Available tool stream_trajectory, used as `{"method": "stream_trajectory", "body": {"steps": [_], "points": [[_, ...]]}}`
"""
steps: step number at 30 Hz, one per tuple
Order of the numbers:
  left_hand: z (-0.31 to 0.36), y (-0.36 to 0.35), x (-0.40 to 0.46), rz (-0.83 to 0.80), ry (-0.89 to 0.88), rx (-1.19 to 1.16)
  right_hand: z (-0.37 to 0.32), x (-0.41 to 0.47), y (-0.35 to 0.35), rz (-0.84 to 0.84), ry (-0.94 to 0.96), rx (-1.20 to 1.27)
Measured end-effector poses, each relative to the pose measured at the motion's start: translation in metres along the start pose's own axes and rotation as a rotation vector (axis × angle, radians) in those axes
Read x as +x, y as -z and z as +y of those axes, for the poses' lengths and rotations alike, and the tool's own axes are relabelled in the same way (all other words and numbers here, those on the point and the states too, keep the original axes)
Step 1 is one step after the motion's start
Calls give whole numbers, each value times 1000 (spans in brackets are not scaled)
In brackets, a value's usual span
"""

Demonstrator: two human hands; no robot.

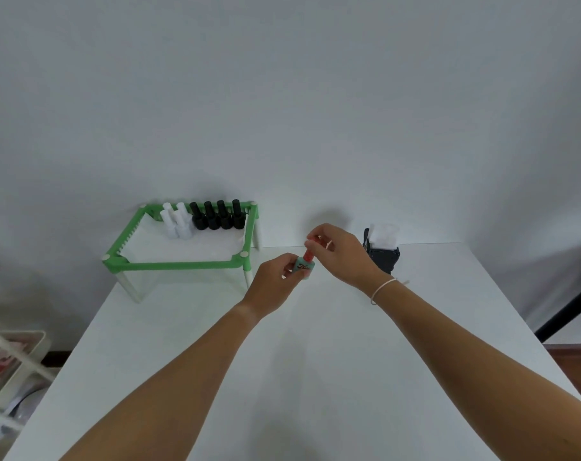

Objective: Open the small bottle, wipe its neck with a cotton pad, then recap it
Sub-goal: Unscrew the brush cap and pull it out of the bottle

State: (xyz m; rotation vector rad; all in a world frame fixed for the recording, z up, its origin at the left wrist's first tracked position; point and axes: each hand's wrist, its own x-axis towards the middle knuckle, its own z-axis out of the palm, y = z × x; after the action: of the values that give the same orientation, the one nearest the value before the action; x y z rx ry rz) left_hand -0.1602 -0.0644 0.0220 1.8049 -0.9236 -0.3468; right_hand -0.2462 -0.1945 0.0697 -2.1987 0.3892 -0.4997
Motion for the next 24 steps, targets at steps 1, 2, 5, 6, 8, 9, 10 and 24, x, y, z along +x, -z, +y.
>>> {"method": "stream_trajectory", "body": {"steps": [1,2,5,6,8,9,10,24], "points": [[-1,0,0,6,-3,3,0,1,-2,-2,-23,-13],[-2,0,0,10,-8,8,1,2,-4,-6,-49,-25],[-3,0,1,12,-11,18,1,5,-9,16,-39,-49],[-3,0,2,13,-11,20,1,7,-9,21,-22,-57],[-3,1,2,26,-8,7,1,9,-8,-2,19,-68],[-3,1,2,33,-7,-3,1,9,-7,-29,40,-66],[-3,2,2,36,-8,-6,0,8,-6,-53,55,-62],[-5,-1,8,32,-15,43,-11,14,7,-79,32,-186]]}}
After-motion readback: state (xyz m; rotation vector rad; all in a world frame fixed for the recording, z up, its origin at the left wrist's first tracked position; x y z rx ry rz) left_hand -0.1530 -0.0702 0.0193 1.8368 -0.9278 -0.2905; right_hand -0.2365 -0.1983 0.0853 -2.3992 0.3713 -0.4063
